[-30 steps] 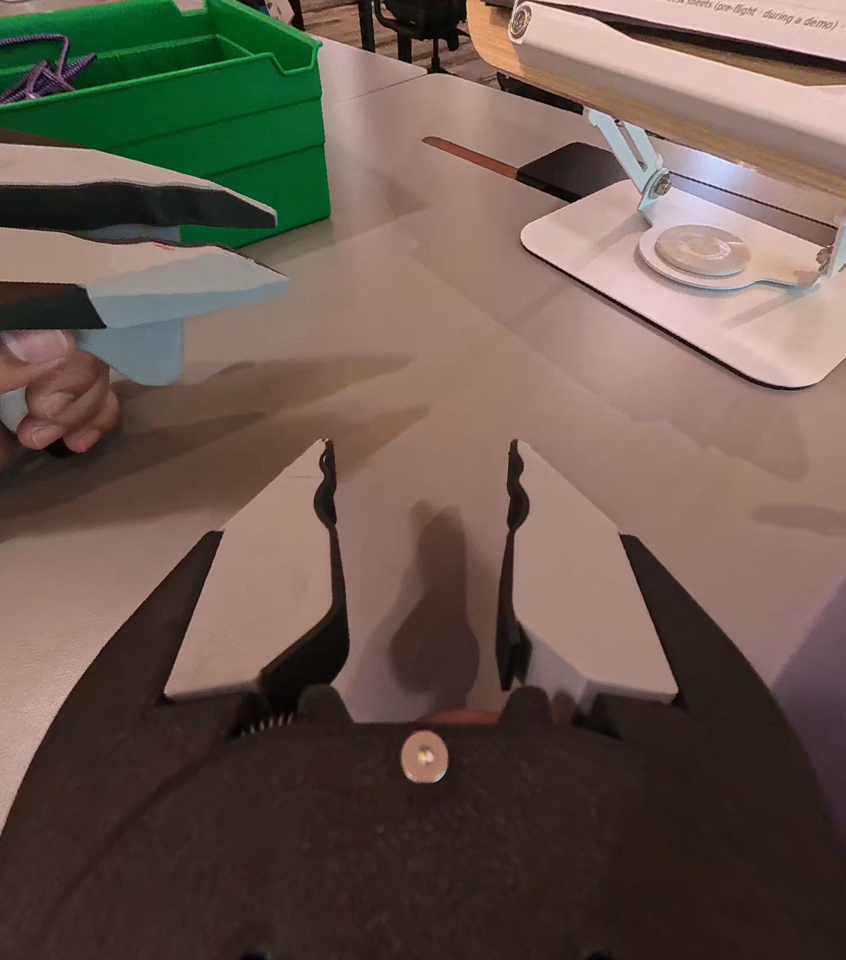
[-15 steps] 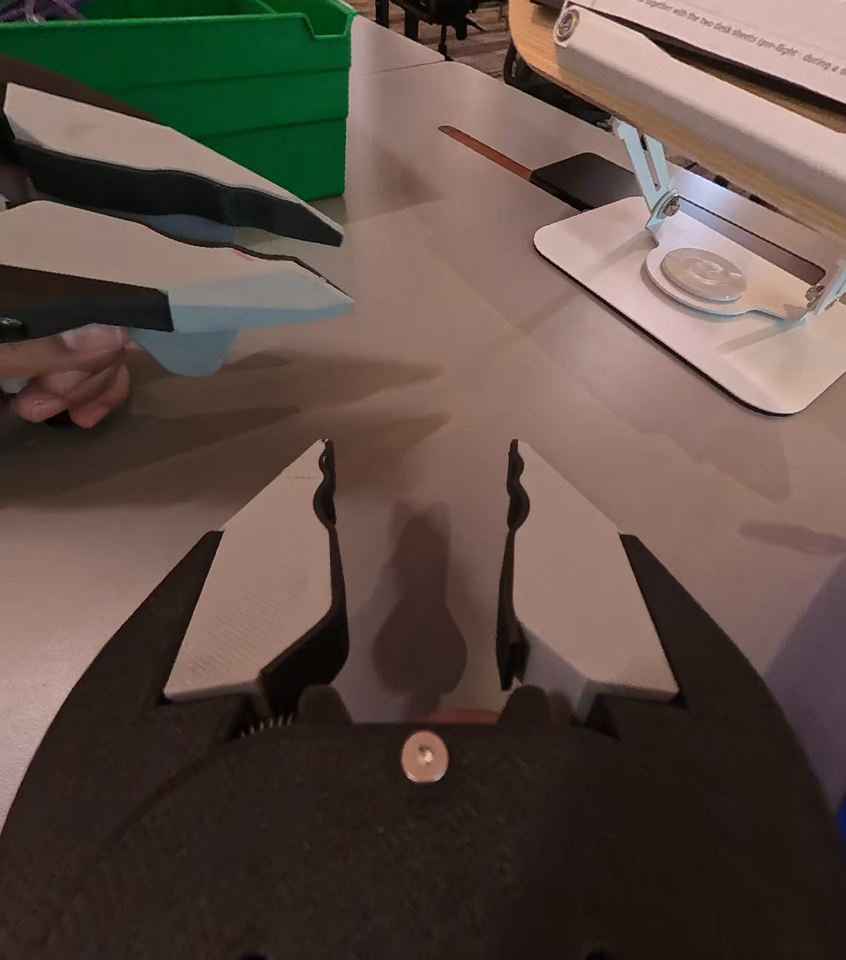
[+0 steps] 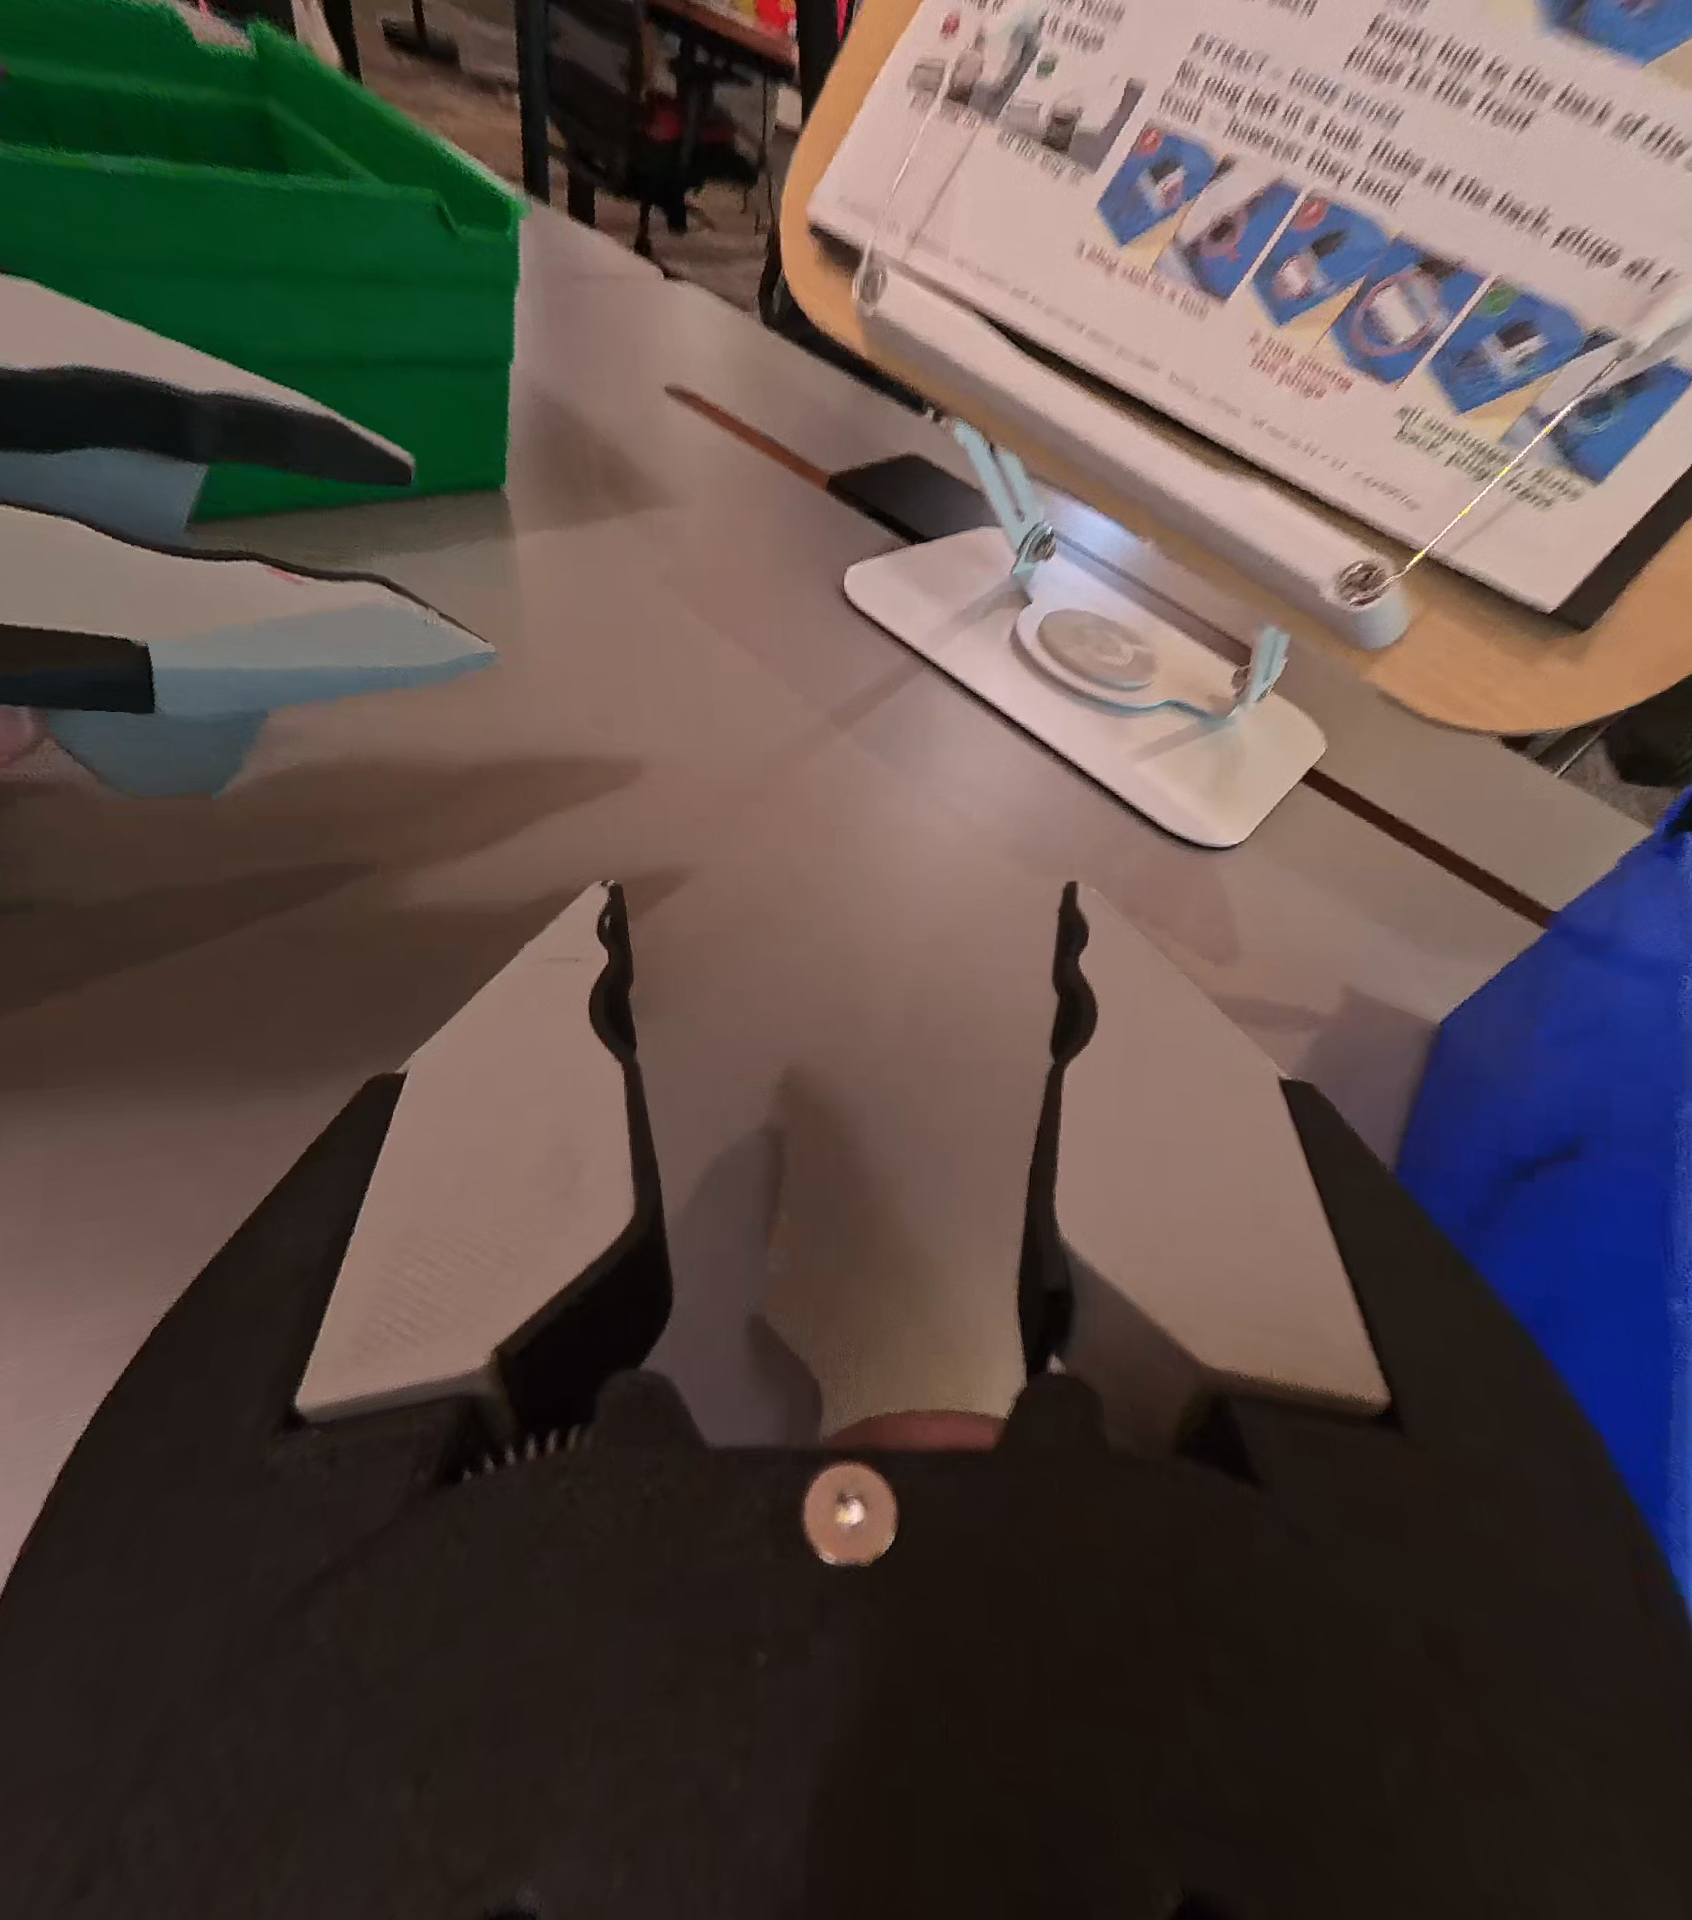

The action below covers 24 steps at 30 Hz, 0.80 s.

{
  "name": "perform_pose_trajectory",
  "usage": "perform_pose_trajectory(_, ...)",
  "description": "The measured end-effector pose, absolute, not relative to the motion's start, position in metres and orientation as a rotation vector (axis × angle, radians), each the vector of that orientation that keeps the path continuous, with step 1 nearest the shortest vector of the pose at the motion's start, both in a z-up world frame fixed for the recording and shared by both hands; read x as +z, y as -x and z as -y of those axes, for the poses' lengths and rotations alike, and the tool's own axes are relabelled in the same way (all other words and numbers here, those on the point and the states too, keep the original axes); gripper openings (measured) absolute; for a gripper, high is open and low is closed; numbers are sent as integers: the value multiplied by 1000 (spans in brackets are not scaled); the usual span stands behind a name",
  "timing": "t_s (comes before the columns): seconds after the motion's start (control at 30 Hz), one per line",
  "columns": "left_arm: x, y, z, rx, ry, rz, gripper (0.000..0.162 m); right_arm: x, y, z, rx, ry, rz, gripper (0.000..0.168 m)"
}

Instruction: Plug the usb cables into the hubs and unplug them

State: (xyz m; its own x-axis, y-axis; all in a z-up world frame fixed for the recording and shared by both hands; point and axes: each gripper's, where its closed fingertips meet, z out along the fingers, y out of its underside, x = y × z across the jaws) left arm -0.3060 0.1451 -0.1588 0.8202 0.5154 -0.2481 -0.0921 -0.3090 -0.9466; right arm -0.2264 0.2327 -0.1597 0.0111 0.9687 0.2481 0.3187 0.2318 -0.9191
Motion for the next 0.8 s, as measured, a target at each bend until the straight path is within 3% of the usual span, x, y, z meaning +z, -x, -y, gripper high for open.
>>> perform_pose_trajectory(0.13,-145,313,-117,753,1709,392,52,-131,208,-229,805,1153,1393,81)
perform_pose_trajectory(0.23,-138,309,-97,719,1654,436,52,-117,193,-230,801,1104,1296,71)
perform_pose_trajectory(0.47,-135,302,-43,694,1587,518,53,-125,177,-235,854,1167,1273,76)
perform_pose_trajectory(0.7,-77,319,31,760,1506,550,52,-122,173,-236,858,1169,1255,76)
perform_pose_trajectory(0.8,-86,329,55,550,1647,636,65,-124,174,-235,863,1173,1264,76)
